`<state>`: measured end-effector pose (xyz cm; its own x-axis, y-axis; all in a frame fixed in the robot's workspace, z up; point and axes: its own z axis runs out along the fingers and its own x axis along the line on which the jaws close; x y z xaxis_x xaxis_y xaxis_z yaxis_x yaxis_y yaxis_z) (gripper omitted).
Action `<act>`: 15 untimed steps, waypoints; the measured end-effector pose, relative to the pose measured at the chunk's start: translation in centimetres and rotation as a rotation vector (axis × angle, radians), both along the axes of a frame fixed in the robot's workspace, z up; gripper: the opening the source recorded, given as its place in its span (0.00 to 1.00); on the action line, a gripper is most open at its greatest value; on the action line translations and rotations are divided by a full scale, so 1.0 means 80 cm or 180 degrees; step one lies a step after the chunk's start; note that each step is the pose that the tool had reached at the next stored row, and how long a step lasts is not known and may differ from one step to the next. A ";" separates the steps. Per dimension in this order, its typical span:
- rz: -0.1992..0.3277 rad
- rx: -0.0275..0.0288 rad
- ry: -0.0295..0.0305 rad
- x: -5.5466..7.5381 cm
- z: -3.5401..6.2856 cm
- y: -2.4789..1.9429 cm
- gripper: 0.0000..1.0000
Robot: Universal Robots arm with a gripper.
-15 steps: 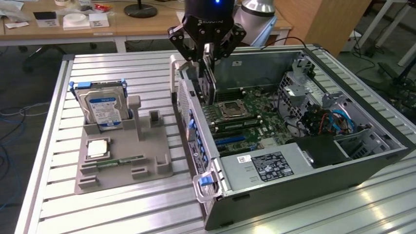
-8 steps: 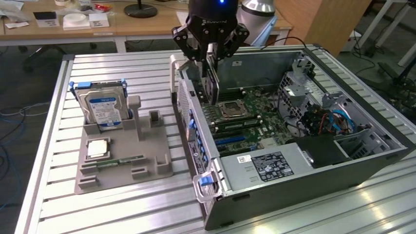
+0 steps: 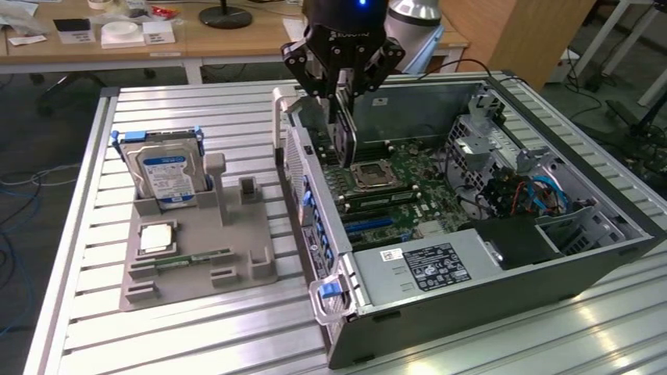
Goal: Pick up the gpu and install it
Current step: 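Pick up the gpu and move the gpu toward the slot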
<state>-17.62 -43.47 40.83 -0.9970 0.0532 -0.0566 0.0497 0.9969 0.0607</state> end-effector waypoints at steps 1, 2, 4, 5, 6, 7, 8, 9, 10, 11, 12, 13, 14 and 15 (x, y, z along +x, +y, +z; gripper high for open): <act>0.0000 0.0000 0.0000 0.001 0.000 0.0000 0.27; 0.0000 0.0000 0.0000 0.002 0.000 0.0000 0.27; 0.0000 0.0000 0.0000 0.004 0.000 0.0000 0.27; 0.0000 0.0000 0.0000 0.005 0.000 0.0000 0.27; 0.0000 0.0000 0.0000 0.006 0.000 0.0000 0.27; 0.0000 0.0000 0.0000 0.007 0.000 0.0000 0.27; 0.0000 0.0000 0.0000 0.008 0.000 0.0000 0.27; 0.0000 0.0000 0.0000 0.009 0.000 0.0000 0.27; 0.0000 0.0000 0.0000 0.009 0.000 0.0000 0.27; 0.0000 0.0000 0.0000 0.010 0.000 0.0000 0.27; 0.0000 0.0000 0.0000 0.011 0.000 0.0000 0.27; 0.0000 0.0000 0.0000 0.012 0.000 0.0000 0.27; 0.0000 0.0000 0.0000 0.013 0.000 0.0000 0.27; 0.0000 0.0000 0.0000 0.014 0.000 0.0000 0.27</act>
